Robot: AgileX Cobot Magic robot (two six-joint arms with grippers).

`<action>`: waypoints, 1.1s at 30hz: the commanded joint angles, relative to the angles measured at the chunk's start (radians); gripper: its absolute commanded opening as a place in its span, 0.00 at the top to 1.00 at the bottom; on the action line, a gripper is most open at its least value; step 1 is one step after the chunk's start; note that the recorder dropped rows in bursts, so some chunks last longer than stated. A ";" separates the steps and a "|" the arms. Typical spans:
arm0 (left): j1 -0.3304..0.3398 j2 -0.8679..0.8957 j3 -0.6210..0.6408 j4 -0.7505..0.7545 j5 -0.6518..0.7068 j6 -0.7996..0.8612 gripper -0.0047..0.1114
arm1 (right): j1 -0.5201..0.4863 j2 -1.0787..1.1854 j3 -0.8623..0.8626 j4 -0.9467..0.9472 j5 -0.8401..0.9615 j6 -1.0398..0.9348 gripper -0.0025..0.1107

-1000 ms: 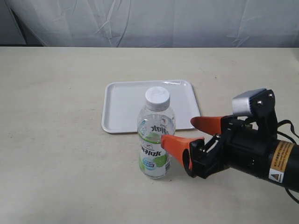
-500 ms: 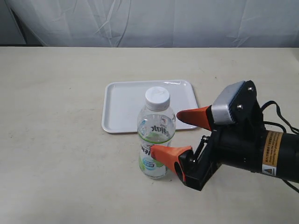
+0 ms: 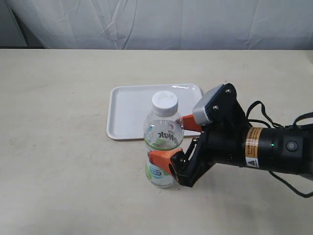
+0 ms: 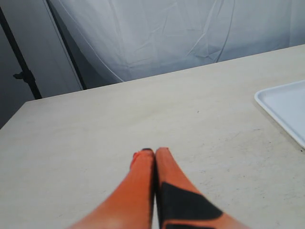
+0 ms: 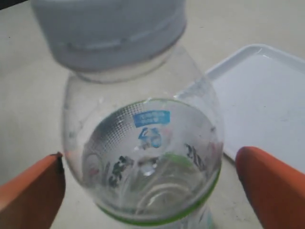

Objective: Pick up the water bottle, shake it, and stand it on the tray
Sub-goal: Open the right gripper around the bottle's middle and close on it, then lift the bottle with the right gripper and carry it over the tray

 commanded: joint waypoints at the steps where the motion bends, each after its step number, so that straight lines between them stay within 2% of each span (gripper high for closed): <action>1: 0.000 -0.005 0.004 -0.002 -0.013 -0.002 0.96 | 0.011 0.065 -0.043 0.012 -0.012 -0.009 0.14; 3: 0.000 -0.005 0.004 -0.002 -0.013 -0.002 0.96 | 0.019 0.089 -0.056 0.037 -0.014 -0.009 0.17; 5: 0.000 -0.005 0.004 -0.002 -0.013 -0.002 0.96 | 0.032 0.107 -0.066 0.073 -0.017 -0.009 0.28; 7: 0.000 -0.005 0.004 -0.002 -0.013 -0.002 0.96 | 0.046 0.122 -0.078 0.072 -0.017 -0.009 0.47; 11: 0.000 -0.005 0.004 -0.002 -0.013 -0.002 0.96 | 0.049 0.135 -0.083 0.073 -0.025 -0.001 0.98; 15: 0.000 -0.005 0.004 -0.002 -0.013 -0.002 0.96 | 0.049 0.126 -0.083 0.047 -0.068 0.122 0.99; 18: 0.000 -0.005 0.004 -0.002 -0.013 -0.002 0.96 | 0.049 0.092 -0.083 -0.080 -0.250 0.341 0.99; 20: 0.000 -0.005 0.004 -0.002 -0.013 -0.002 0.96 | 0.049 0.056 -0.083 -0.140 -0.420 0.369 0.99; 21: 0.000 -0.005 0.004 -0.002 -0.013 -0.004 0.96 | 0.049 0.001 -0.083 -0.112 -0.409 0.369 0.99; 22: 0.000 -0.005 0.004 -0.002 -0.013 -0.004 0.96 | 0.049 -0.027 -0.083 -0.070 -0.314 0.349 0.99; 23: 0.000 -0.005 0.004 -0.002 -0.013 -0.004 0.96 | 0.049 -0.098 -0.103 0.156 0.095 0.284 0.99; 24: 0.000 -0.005 0.004 -0.002 -0.013 -0.004 0.96 | 0.049 -0.118 -0.118 0.315 0.264 0.262 0.99; 25: 0.000 -0.005 0.004 -0.002 -0.013 -0.004 0.96 | 0.063 -0.170 -0.142 0.356 0.445 0.218 0.99; 26: 0.000 -0.005 0.004 -0.002 -0.013 -0.004 0.96 | 0.094 -0.200 -0.140 0.239 0.415 0.254 0.99; 27: 0.000 -0.005 0.004 -0.002 -0.013 -0.004 0.96 | 0.188 -0.257 -0.147 -0.189 0.256 0.435 0.99; 28: 0.000 -0.005 0.004 -0.002 -0.013 -0.004 0.96 | 0.216 -0.273 -0.165 -0.325 0.228 0.447 0.99; 29: 0.000 -0.005 0.004 -0.002 -0.013 -0.004 0.96 | 0.273 -0.301 -0.218 -0.301 0.568 0.460 0.99; 30: 0.000 -0.005 0.004 -0.002 -0.013 -0.004 0.96 | 0.285 -0.295 -0.289 -0.068 0.918 0.464 0.99; 31: 0.000 -0.005 0.004 -0.002 -0.013 -0.004 0.96 | 0.283 -0.293 -0.327 0.053 0.997 0.427 0.99; 33: 0.000 -0.005 0.004 -0.002 -0.013 -0.004 0.96 | 0.399 -0.330 -0.325 0.323 0.783 0.027 0.99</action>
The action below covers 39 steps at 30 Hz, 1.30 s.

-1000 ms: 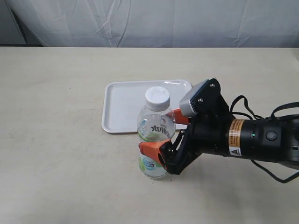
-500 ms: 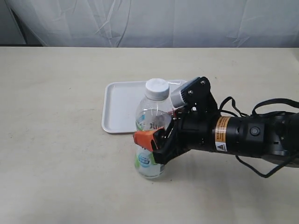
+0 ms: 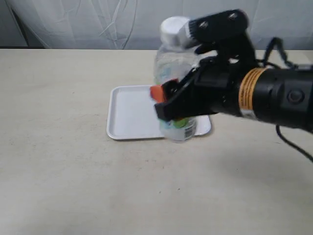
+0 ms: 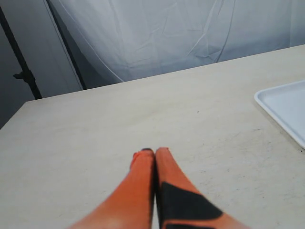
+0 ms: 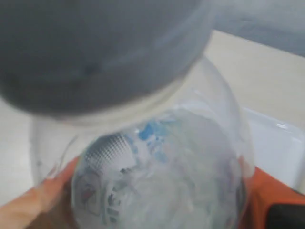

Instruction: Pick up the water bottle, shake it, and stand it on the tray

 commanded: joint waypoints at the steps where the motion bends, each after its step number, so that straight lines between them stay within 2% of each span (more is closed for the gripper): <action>1: 0.000 -0.005 0.004 -0.002 -0.013 -0.004 0.96 | 0.171 -0.051 -0.030 0.414 -0.052 -0.593 0.99; 2: 0.000 -0.005 0.004 -0.002 -0.013 -0.004 0.96 | 0.159 -0.047 -0.054 0.445 -0.039 -0.608 0.99; 3: 0.000 -0.005 0.004 -0.002 -0.013 -0.004 0.96 | 0.110 -0.025 -0.088 0.525 0.015 -0.518 0.99; 5: 0.000 -0.005 0.004 -0.002 -0.013 -0.004 0.96 | 0.087 -0.008 -0.105 0.635 0.050 -0.409 0.99; 7: 0.000 -0.005 0.004 -0.002 -0.013 -0.004 0.96 | 0.151 -0.014 -0.107 0.660 0.043 -0.524 0.99; 8: 0.000 -0.005 0.004 -0.002 -0.013 -0.004 0.96 | 0.199 -0.026 -0.110 0.650 0.049 -0.660 0.99; 10: 0.000 -0.005 0.004 -0.002 -0.013 -0.004 0.96 | 0.205 -0.032 -0.112 0.640 0.042 -0.718 0.99; 13: 0.000 -0.005 0.004 -0.002 -0.013 -0.004 0.96 | 0.098 -0.026 -0.112 0.643 0.046 -0.487 0.99; 14: 0.000 -0.005 0.004 -0.002 -0.013 -0.004 0.96 | 0.073 -0.021 -0.112 0.637 0.062 -0.395 0.99; 15: 0.000 -0.005 0.004 -0.002 -0.013 -0.004 0.96 | 0.077 -0.020 -0.112 0.634 0.062 -0.384 0.99; 17: 0.000 -0.005 0.004 -0.002 -0.013 -0.004 0.96 | 0.131 -0.020 -0.112 0.636 0.057 -0.444 0.99; 19: 0.000 -0.005 0.004 -0.002 -0.013 -0.004 0.96 | 0.202 -0.030 -0.112 0.566 0.060 -0.661 0.99; 20: 0.000 -0.005 0.004 -0.002 -0.013 -0.004 0.96 | 0.203 -0.030 -0.116 0.520 0.089 -0.673 0.99; 21: 0.000 -0.005 0.004 -0.002 -0.013 -0.004 0.96 | 0.170 -0.030 -0.123 0.483 0.131 -0.606 0.99; 24: 0.000 -0.005 0.004 -0.002 -0.013 -0.004 0.96 | 0.057 0.000 -0.151 0.315 0.284 -0.135 0.99; 25: 0.000 -0.005 0.004 -0.002 -0.013 -0.002 0.96 | 0.059 0.000 -0.148 0.300 0.273 -0.101 0.99; 26: 0.000 -0.005 0.004 -0.002 -0.013 -0.002 0.96 | 0.080 -0.003 -0.138 0.337 0.222 -0.170 0.99; 29: 0.000 -0.005 0.004 -0.002 -0.013 -0.002 0.96 | 0.166 -0.029 -0.134 0.473 0.110 -0.596 0.99; 30: 0.000 -0.005 0.004 -0.002 -0.013 -0.002 0.96 | 0.163 -0.034 -0.147 0.467 0.119 -0.608 0.99; 34: 0.000 -0.005 0.004 -0.002 -0.013 -0.002 0.96 | 0.096 -0.036 -0.224 0.300 0.276 -0.237 0.99; 39: 0.000 -0.005 0.004 -0.002 -0.013 -0.002 0.96 | 0.135 -0.006 -0.152 0.378 0.276 -0.222 0.99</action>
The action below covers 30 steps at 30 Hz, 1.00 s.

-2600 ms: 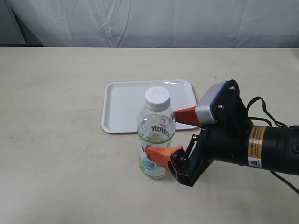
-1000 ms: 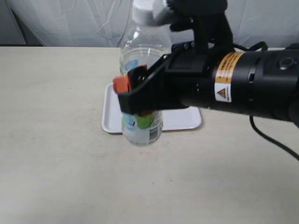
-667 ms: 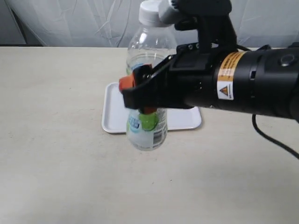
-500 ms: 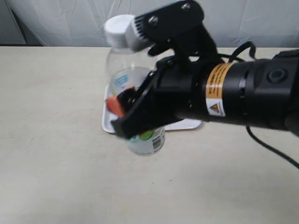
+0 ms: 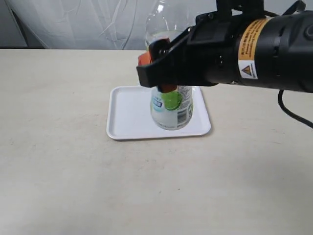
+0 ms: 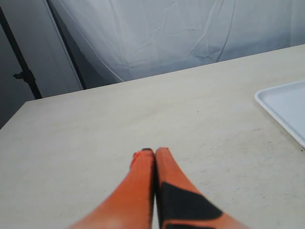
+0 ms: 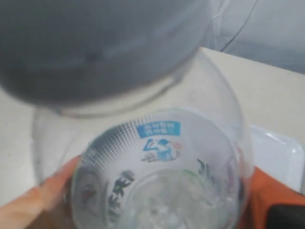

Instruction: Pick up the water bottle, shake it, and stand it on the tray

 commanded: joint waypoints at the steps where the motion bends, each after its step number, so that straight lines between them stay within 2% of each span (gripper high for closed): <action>1: 0.000 -0.005 0.004 -0.002 -0.013 -0.002 0.96 | 0.042 0.036 0.077 0.056 0.009 0.037 0.99; 4: 0.000 -0.005 0.004 -0.002 -0.013 -0.002 0.96 | 0.051 0.046 0.106 0.054 -0.003 0.035 0.99; 8: 0.000 -0.005 0.004 -0.002 -0.013 -0.002 0.96 | 0.059 -0.073 0.037 0.019 -0.150 0.033 0.99; 10: 0.000 -0.005 0.004 -0.002 -0.013 -0.002 0.96 | 0.065 -0.122 0.019 -0.030 -0.158 0.033 0.99; 13: 0.000 -0.005 0.004 -0.002 -0.013 -0.002 0.96 | 0.065 -0.119 0.056 -0.033 -0.011 0.033 0.99; 15: 0.000 -0.005 0.004 -0.002 -0.013 -0.002 0.96 | 0.065 -0.061 0.127 0.033 0.129 0.044 0.99; 18: 0.000 -0.005 0.004 -0.002 -0.013 -0.002 0.96 | 0.065 -0.009 0.184 0.117 0.224 -0.057 0.99; 21: 0.000 -0.005 0.004 -0.002 -0.013 -0.002 0.96 | 0.065 -0.060 0.116 0.133 0.221 -0.101 0.99; 26: 0.000 -0.005 0.004 -0.002 -0.013 -0.002 0.96 | 0.065 -0.162 0.040 0.005 0.043 -0.093 0.99; 28: 0.000 -0.005 0.004 -0.002 -0.013 -0.002 0.96 | 0.063 -0.150 0.051 -0.035 0.067 -0.042 0.99; 30: 0.000 -0.005 0.004 -0.002 -0.013 -0.002 0.96 | 0.063 -0.112 0.090 0.012 0.118 -0.009 0.99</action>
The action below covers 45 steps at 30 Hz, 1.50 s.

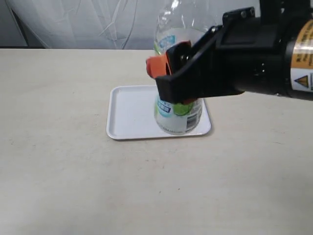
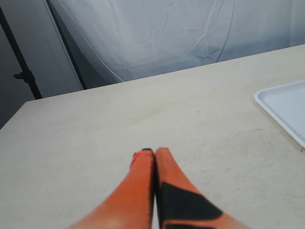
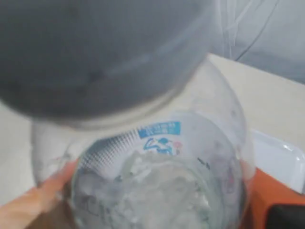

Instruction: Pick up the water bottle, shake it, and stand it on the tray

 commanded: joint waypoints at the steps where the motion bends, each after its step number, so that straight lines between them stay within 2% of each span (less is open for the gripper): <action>1: 0.000 -0.005 0.004 -0.002 -0.013 -0.002 0.96 | -0.003 0.066 0.072 0.049 0.073 0.055 0.99; 4: 0.000 -0.005 0.004 -0.002 -0.013 -0.005 0.96 | -0.003 0.103 0.108 0.144 0.080 -0.039 0.99; 6: 0.000 -0.005 0.004 -0.002 -0.013 -0.005 0.96 | -0.003 0.080 0.082 0.132 0.060 -0.041 0.99; 12: 0.000 -0.005 0.004 -0.002 -0.013 -0.005 0.96 | -0.003 -0.021 0.013 0.120 -0.164 -0.075 0.99; 14: 0.000 -0.005 0.004 -0.002 -0.013 -0.005 0.96 | -0.010 -0.015 0.010 -0.017 -0.089 -0.063 0.99; 15: 0.000 -0.005 0.004 -0.002 -0.013 -0.005 0.96 | -0.025 -0.003 0.008 -0.149 0.008 0.058 0.99; 17: 0.000 -0.005 0.004 -0.002 -0.013 -0.005 0.96 | -0.043 0.033 0.008 -0.348 0.240 0.431 0.99; 18: 0.000 -0.005 0.004 -0.002 -0.013 -0.005 0.96 | -0.034 0.048 0.013 -0.366 0.270 0.500 0.99; 19: 0.000 -0.005 0.004 -0.002 -0.013 -0.005 0.96 | -0.025 0.052 0.019 -0.325 0.212 0.452 0.99; 20: 0.000 -0.005 0.004 -0.002 -0.013 -0.005 0.96 | -0.011 0.052 0.028 -0.232 0.071 0.308 0.99; 22: 0.000 -0.005 0.004 -0.002 -0.013 -0.005 0.96 | 0.018 0.052 0.042 -0.034 -0.148 -0.139 0.99; 23: 0.000 -0.005 0.004 -0.002 -0.013 -0.005 0.96 | 0.019 0.057 0.039 0.001 -0.173 -0.235 0.99; 25: 0.000 -0.005 0.004 -0.002 -0.013 -0.005 0.96 | -0.040 0.083 0.021 -0.082 -0.136 -0.114 0.99; 28: 0.000 -0.005 0.004 -0.002 -0.013 -0.005 0.96 | -0.146 0.151 0.031 -0.347 -0.128 0.267 0.99; 30: 0.000 -0.005 0.004 -0.002 -0.013 -0.003 0.96 | -0.190 0.192 0.046 -0.479 -0.260 0.366 0.99; 31: 0.000 -0.005 0.004 -0.002 -0.013 -0.003 0.96 | -0.225 0.215 0.049 -0.512 -0.400 0.404 0.99; 34: 0.000 -0.005 0.004 -0.002 -0.013 -0.003 0.96 | -0.295 0.263 0.049 -0.436 -0.656 0.474 0.99; 35: 0.000 -0.005 0.004 -0.002 -0.013 -0.003 0.96 | -0.310 0.275 0.049 -0.412 -0.673 0.474 0.99; 39: 0.000 -0.005 0.004 -0.002 -0.013 -0.003 0.96 | -0.321 0.300 0.049 -0.399 -0.490 0.467 0.99; 43: 0.000 -0.005 0.004 -0.002 -0.013 -0.003 0.96 | -0.267 0.241 0.055 -0.462 -0.564 0.463 0.99; 45: 0.000 -0.005 0.004 -0.002 -0.013 -0.003 0.96 | -0.222 0.257 0.082 -0.471 -0.536 0.463 0.99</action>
